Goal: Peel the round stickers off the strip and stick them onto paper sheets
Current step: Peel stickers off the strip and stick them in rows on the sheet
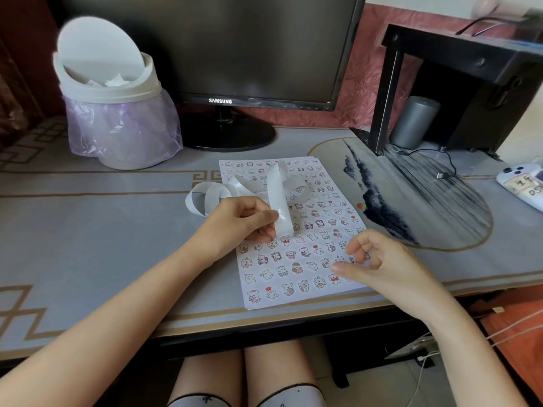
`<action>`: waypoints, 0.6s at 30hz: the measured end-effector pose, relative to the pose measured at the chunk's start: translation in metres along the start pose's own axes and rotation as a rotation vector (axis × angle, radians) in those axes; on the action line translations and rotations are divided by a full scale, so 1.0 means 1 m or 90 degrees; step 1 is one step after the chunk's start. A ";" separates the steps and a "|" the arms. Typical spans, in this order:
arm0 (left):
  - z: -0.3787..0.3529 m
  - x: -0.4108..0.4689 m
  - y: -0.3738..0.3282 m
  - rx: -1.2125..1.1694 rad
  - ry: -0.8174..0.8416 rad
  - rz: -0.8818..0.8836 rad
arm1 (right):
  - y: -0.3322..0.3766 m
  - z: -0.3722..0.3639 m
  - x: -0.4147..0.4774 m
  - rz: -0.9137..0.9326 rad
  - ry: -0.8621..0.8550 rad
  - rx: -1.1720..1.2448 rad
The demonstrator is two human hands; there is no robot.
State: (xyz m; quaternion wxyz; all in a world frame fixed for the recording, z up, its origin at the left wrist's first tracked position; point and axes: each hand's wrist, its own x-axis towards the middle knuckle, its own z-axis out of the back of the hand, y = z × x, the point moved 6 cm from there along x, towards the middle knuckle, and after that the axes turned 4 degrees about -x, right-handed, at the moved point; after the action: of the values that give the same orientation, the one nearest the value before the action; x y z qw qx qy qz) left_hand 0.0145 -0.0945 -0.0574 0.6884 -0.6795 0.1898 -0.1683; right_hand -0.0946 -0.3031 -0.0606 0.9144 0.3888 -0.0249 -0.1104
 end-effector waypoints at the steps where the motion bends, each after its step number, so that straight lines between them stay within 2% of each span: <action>1: 0.000 0.000 0.000 0.002 0.000 -0.001 | 0.001 -0.001 -0.001 -0.003 -0.009 -0.029; 3: 0.000 0.000 0.000 0.001 -0.002 0.000 | 0.002 -0.001 -0.001 0.001 -0.016 -0.055; 18: 0.001 0.001 -0.001 -0.018 -0.002 -0.017 | 0.000 0.004 0.001 0.055 -0.001 0.027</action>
State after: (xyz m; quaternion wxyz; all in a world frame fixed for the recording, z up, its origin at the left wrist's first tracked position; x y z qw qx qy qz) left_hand 0.0156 -0.0944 -0.0569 0.6768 -0.6919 0.1818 -0.1735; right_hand -0.0945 -0.3061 -0.0575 0.9098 0.4065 -0.0444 -0.0707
